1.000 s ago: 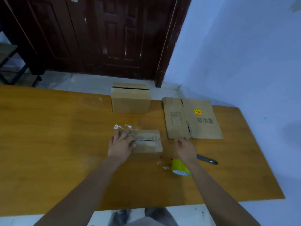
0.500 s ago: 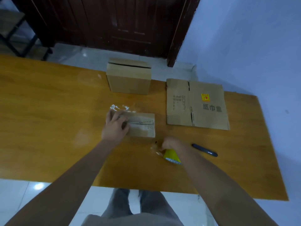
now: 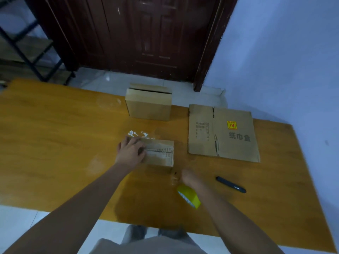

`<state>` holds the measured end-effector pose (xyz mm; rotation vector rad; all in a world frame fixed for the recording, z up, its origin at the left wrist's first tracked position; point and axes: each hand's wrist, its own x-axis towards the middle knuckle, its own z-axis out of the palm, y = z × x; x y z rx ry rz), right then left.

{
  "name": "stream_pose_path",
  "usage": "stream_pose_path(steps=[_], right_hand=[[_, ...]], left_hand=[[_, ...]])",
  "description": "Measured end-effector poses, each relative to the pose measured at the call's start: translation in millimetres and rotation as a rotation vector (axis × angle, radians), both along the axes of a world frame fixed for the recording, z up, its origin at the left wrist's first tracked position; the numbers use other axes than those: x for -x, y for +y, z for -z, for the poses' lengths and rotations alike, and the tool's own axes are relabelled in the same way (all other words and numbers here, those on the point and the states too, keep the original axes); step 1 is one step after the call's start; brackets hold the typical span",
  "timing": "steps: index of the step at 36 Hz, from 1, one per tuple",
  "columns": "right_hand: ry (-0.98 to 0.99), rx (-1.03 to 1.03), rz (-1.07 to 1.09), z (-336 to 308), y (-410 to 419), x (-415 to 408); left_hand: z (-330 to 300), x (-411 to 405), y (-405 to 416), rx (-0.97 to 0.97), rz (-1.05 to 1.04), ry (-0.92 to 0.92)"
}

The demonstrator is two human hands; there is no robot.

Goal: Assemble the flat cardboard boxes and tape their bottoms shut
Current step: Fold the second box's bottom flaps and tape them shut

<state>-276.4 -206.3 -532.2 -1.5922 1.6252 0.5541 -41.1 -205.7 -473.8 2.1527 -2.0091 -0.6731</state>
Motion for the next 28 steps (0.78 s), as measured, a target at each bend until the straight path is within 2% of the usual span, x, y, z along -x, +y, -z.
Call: stream_pose_path(steps=[8, 13, 17, 18, 20, 25, 28], right_hand=[[-0.11, 0.027, 0.049, -54, -5, 14], [-0.166, 0.119, 0.039, -100, -10, 31], [-0.232, 0.186, 0.032, -128, -10, 34], [-0.244, 0.197, 0.036, -133, -10, 33], [-0.28, 0.211, 0.052, -142, -13, 32], [-0.351, 0.287, 0.052, -159, -19, 27], [-0.372, 0.312, 0.055, -160, -22, 23]], left_hand=[[-18, 6, -12, -0.07, -0.008, -0.042], [-24, 18, -20, -0.015, 0.042, -0.15], [-29, 32, -25, 0.075, 0.114, -0.078], [-31, 34, -25, 0.133, 0.149, -0.025], [-35, 40, -23, 0.174, 0.194, 0.216], [-54, 55, -13, -0.193, 0.066, 0.947], [-61, 58, -9, -0.319, 0.042, 1.121]])
